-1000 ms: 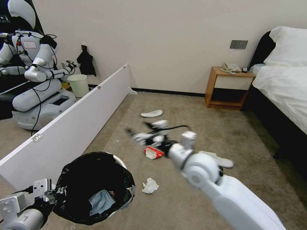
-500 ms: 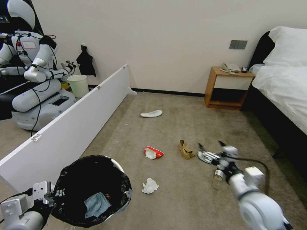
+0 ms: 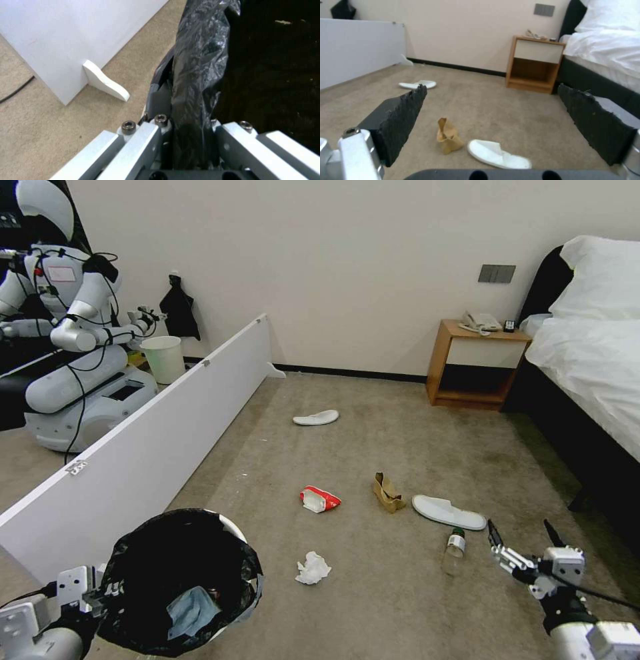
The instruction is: Pick up the trash bin, then pick up the garbage from the floor and place it into the trash bin.
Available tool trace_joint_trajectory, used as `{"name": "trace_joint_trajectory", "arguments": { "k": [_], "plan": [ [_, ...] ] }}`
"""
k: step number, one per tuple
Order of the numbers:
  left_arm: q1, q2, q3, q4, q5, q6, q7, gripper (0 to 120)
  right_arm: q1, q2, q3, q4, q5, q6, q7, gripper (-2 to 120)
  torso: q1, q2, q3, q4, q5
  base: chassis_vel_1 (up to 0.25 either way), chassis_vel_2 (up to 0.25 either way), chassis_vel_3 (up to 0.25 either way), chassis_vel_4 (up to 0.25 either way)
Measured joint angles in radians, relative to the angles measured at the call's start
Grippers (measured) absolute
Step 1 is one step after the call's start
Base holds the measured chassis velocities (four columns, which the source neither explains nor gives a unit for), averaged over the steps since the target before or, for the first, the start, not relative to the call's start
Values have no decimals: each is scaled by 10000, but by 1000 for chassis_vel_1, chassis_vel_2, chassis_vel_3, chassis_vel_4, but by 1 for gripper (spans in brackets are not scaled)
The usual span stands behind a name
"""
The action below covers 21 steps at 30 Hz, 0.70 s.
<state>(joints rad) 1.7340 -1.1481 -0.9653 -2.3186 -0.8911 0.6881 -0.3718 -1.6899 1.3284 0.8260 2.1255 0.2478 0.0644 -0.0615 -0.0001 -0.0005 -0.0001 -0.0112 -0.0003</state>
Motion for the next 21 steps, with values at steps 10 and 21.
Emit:
{"name": "trace_joint_trajectory", "arguments": {
  "k": [10,21],
  "plan": [
    [-23,92,-184,3,-243,30,-34,3,-123,359,115,-504,-25,883,-1263,100,0,0,0,-2,2,0,0,0,0],
    [-93,40,-38,-38,-237,34,-37,3,-90,335,118,-542,-11,882,-1275,100,0,0,1,-2,2,-16,14,20,-14]
  ]
}}
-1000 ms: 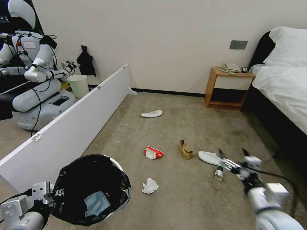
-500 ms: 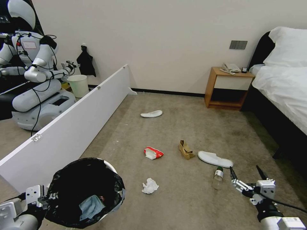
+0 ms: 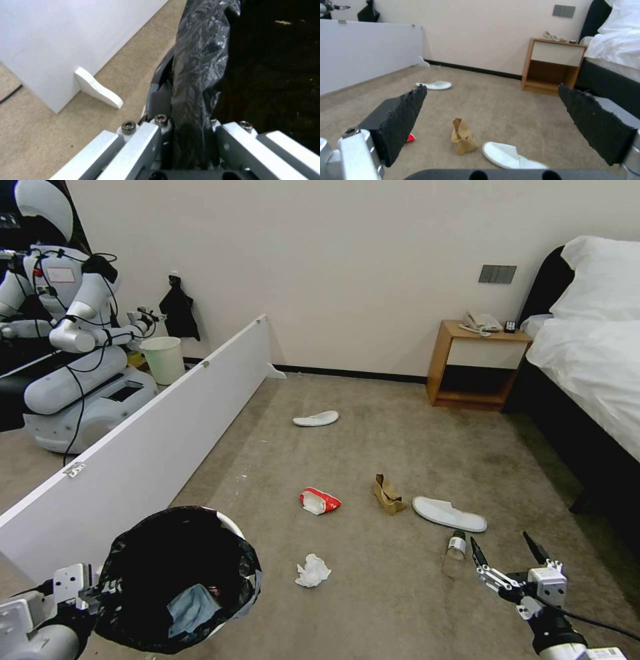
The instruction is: Pick up the trash bin, then pick up the garbage from the floor and place it into the trash bin.
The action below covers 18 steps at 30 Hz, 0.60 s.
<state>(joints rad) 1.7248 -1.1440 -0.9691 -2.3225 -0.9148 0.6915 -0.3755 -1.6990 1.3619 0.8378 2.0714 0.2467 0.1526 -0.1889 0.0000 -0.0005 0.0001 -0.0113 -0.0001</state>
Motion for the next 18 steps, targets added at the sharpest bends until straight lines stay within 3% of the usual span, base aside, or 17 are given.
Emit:
{"name": "trace_joint_trajectory", "arguments": {
  "k": [18],
  "plan": [
    [10,-24,22,-84,4,17,-12,3,43,-128,58,33,100,-60,-16,100,0,0,0,0,0,-7,7,9,-6]
  ]
}}
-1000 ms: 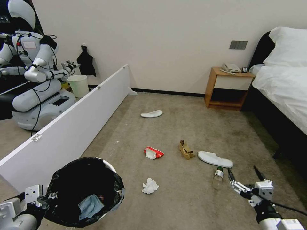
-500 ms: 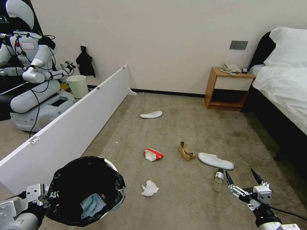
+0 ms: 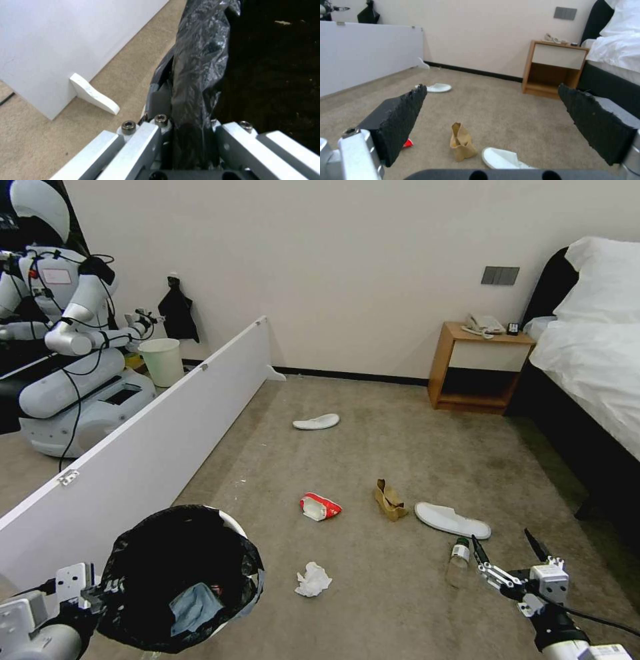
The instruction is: Pick up the trash bin, then pick up the garbage from the floor and place it into the trash bin.
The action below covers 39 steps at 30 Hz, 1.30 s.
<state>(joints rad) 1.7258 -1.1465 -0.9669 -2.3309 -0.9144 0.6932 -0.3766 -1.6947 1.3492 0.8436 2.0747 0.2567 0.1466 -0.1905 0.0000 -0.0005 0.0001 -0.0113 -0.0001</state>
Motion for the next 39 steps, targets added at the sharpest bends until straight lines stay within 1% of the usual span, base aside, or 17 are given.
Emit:
{"name": "trace_joint_trajectory", "arguments": {
  "k": [39],
  "plan": [
    [-124,-35,101,-55,22,12,-17,3,70,-116,70,58,194,-99,-86,100,0,0,0,0,0,0,0,0,0]
  ]
}}
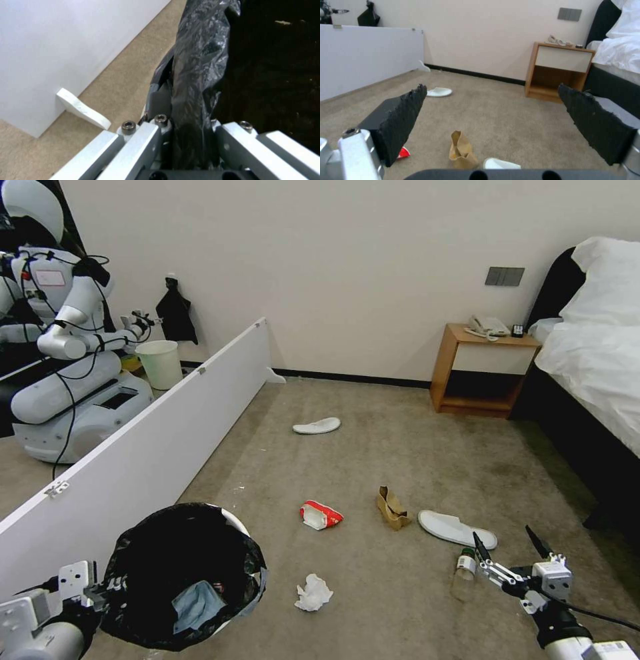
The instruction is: Pick up the trash bin, then pick up the garbage from the floor and place it into the trash bin.
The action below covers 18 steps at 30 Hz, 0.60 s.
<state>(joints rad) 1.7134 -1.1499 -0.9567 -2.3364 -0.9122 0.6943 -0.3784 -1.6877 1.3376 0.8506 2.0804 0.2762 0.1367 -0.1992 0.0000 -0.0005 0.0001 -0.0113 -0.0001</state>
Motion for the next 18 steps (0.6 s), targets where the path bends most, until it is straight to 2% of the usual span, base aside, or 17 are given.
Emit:
{"name": "trace_joint_trajectory", "arguments": {
  "k": [18],
  "plan": [
    [-77,11,75,15,-7,27,-40,3,39,-74,-8,-15,105,-50,-25,100,0,0,0,0,0,-10,7,8,-11]
  ]
}}
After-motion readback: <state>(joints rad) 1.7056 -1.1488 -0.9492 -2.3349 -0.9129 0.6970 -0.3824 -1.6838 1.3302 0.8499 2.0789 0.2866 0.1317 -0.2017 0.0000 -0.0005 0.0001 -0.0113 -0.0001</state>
